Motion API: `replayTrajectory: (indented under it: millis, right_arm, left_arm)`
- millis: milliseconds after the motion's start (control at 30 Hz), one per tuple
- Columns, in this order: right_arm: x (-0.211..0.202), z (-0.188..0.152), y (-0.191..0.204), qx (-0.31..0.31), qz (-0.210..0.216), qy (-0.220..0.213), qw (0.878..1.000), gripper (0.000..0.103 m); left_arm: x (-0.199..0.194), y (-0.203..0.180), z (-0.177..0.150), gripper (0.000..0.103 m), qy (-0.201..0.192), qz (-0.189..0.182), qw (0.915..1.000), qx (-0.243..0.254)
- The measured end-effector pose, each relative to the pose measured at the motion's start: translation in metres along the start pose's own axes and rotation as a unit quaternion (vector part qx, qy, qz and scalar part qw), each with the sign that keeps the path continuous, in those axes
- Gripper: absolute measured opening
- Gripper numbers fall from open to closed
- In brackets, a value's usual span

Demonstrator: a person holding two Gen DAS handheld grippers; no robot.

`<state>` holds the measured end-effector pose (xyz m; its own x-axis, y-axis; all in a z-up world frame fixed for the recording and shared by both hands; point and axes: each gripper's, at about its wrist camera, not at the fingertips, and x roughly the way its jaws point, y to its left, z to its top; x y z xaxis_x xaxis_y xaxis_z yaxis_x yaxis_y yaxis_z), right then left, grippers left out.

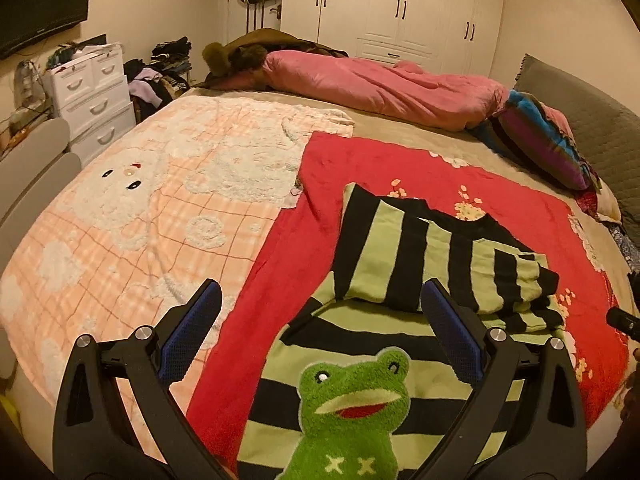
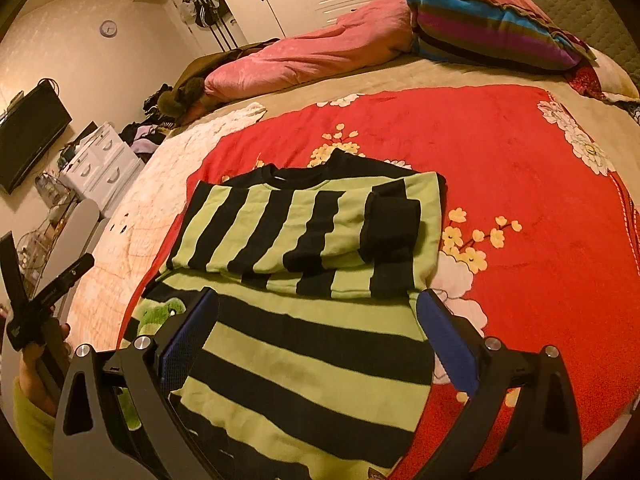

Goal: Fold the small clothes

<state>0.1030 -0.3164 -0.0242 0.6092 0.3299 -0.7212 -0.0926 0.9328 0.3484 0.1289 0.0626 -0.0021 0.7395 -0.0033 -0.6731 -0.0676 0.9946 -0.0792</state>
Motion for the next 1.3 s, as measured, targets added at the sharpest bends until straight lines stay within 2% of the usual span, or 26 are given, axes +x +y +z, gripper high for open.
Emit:
replayTrajectory:
  millis: [333, 733, 1067, 1300]
  right_arm:
    - [-0.006, -0.029, 0.004, -0.018, 0.000, 0.028, 0.999, 0.098]
    - [-0.002, -0.091, 0.015, -0.059, -0.001, 0.107, 0.993, 0.098]
    - [-0.008, -0.124, 0.015, -0.074, -0.001, 0.157, 0.985, 0.098]
    - [0.000, -0.139, 0.009, -0.054, 0.007, 0.209, 0.976, 0.098]
  left_arm:
    - [-0.006, -0.001, -0.012, 0.094, 0.015, -0.004, 0.9999, 0.005]
    - [-0.011, 0.013, -0.033, 0.094, 0.044, 0.006, 0.9989, 0.014]
    - [-0.011, 0.051, -0.058, 0.094, 0.099, 0.013, 0.9948, -0.018]
    - [-0.004, 0.070, -0.076, 0.094, 0.144, 0.012, 0.9890, -0.031]
